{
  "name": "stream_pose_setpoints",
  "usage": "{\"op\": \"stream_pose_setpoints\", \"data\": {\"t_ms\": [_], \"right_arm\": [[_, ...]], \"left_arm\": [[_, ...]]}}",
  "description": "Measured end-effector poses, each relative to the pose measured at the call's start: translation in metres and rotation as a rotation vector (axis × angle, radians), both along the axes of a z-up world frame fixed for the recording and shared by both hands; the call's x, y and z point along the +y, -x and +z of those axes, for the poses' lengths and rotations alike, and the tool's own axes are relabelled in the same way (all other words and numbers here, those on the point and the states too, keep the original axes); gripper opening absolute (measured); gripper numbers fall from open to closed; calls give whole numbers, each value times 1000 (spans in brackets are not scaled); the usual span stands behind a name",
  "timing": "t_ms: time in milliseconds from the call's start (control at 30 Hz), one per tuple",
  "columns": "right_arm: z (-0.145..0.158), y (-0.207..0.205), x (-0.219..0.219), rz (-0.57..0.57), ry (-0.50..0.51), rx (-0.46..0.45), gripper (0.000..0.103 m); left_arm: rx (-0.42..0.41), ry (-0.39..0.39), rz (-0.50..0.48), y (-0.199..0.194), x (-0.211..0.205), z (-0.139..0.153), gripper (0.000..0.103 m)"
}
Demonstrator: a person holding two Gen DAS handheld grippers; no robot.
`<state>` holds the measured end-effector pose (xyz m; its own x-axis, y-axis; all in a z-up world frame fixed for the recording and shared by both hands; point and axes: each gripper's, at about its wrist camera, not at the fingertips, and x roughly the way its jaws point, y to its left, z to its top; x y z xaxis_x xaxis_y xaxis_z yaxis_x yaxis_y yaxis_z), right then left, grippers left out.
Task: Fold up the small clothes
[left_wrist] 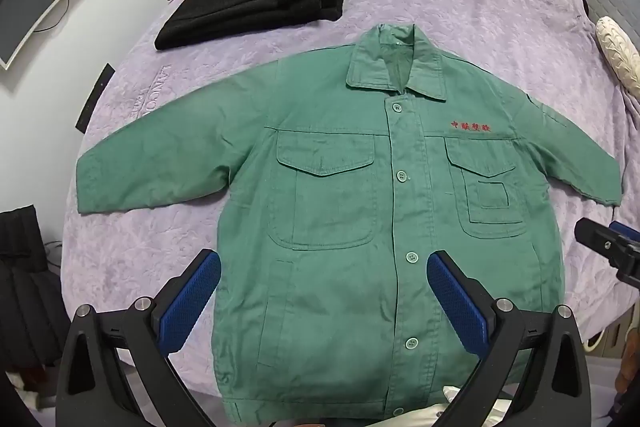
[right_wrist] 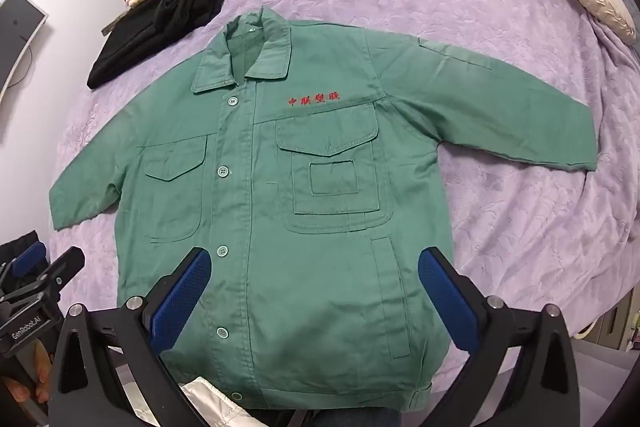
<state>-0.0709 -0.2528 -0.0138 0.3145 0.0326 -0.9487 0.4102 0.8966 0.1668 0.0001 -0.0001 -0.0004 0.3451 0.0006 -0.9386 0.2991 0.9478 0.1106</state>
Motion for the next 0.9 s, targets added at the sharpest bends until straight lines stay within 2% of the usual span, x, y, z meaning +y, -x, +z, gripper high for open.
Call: {"op": "stream_pose_setpoints", "data": {"t_ms": [100, 233, 400, 900], "right_arm": [[0, 1, 0, -9, 17, -13, 103], [-10, 10, 8, -14, 22, -14, 103], [-10, 5, 5, -5, -6, 12, 103], [-11, 6, 8, -2, -3, 20, 103]], "left_arm": [[21, -6, 14, 0, -4, -3, 103], [65, 63, -9, -9, 2, -3, 103], [35, 44, -29, -2, -5, -2, 103], [63, 55, -24, -2, -3, -4, 103]]}}
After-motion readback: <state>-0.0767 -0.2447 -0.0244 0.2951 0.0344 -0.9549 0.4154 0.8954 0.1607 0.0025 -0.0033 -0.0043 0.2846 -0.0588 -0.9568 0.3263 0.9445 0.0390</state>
